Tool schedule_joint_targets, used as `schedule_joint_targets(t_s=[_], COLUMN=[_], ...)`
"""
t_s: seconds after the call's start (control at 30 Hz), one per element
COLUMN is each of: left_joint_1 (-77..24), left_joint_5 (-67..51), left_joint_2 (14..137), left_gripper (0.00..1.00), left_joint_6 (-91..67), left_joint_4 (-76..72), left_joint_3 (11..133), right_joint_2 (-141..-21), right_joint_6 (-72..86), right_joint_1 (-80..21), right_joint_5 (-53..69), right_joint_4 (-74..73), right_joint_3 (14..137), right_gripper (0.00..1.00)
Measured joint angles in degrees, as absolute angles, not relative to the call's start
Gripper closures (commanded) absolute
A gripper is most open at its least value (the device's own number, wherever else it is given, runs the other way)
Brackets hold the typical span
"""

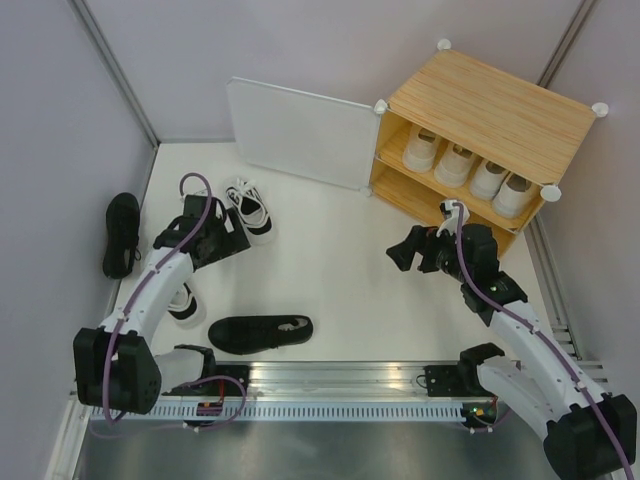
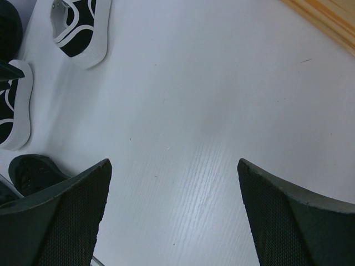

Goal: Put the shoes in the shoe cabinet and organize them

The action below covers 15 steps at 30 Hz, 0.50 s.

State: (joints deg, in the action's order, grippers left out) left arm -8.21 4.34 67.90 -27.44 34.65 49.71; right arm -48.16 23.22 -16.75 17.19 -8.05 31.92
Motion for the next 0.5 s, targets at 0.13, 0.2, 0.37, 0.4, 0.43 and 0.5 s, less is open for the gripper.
schedule_joint_targets(t_s=[0.13,0.2,0.37,0.4,0.43,0.5], left_joint_1=[-8.2,-8.2,-5.3,-4.1,-2.7,0.6], left_joint_5=[4.6,6.0,11.0,11.9,12.6,14.1], left_joint_2=[71.8,73.3,73.6,73.6,73.4,72.2], left_gripper=[0.01,0.01,0.02,0.02,0.02,0.03], left_joint_6=[-29.4,-30.7,-33.3,-33.8,-34.3,-35.5], left_joint_4=[35.2,35.7,37.4,37.9,38.2,38.1], left_joint_3=[51.4,52.4,52.9,52.9,52.8,51.6], right_joint_2=[-46.5,-45.5,-43.3,-43.1,-43.0,-43.0], right_joint_6=[23.8,23.8,23.7,23.7,23.6,23.6], right_joint_1=[-16.8,-17.0,-18.9,-19.5,-20.0,-20.7], right_joint_5=[17.1,16.8,14.9,14.4,13.7,12.7], right_joint_4=[-8.1,-8.2,-8.5,-8.6,-8.7,-8.7], right_joint_3=[31.2,31.2,31.2,31.2,31.2,31.2], right_gripper=[0.02,0.02,0.02,0.02,0.02,0.02])
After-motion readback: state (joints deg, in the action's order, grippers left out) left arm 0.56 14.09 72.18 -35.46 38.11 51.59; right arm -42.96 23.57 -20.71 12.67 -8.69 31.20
